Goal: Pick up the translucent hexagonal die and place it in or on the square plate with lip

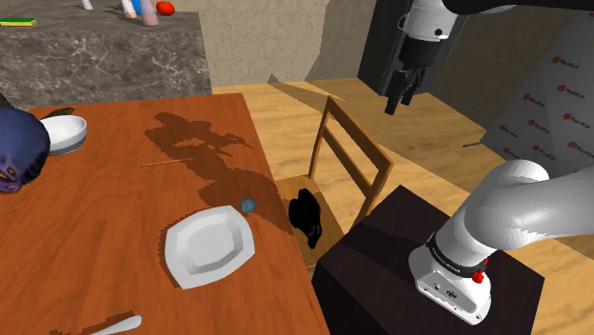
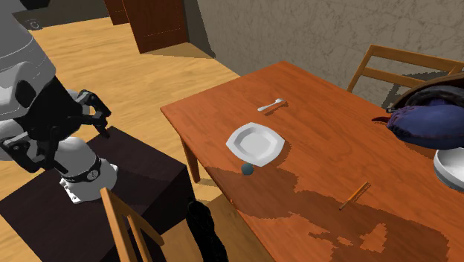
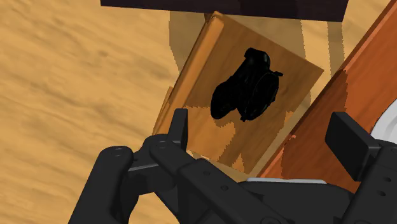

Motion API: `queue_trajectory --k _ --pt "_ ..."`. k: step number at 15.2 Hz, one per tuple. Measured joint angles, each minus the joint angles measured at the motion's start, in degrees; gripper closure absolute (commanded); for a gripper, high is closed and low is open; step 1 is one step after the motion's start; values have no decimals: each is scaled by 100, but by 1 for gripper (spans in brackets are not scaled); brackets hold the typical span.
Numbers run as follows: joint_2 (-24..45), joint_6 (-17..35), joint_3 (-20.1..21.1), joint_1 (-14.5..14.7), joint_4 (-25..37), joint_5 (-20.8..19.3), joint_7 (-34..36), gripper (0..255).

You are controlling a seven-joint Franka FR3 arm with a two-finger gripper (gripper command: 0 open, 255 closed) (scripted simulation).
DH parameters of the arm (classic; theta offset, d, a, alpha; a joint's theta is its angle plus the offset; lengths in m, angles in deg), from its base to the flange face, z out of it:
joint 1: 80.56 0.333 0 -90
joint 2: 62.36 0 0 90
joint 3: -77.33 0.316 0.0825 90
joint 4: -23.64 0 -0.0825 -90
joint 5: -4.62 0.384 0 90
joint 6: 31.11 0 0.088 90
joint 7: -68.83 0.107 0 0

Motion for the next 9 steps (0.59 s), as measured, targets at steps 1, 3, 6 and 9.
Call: queue_trajectory --k 1,3,6,9 --pt "0 0 0 0 0 0 0 0" --pt "177 202 58 60 -50 101 61 0" --pt "509 633 154 179 -194 298 145 0" --pt "896 1076 276 323 -289 524 239 0"
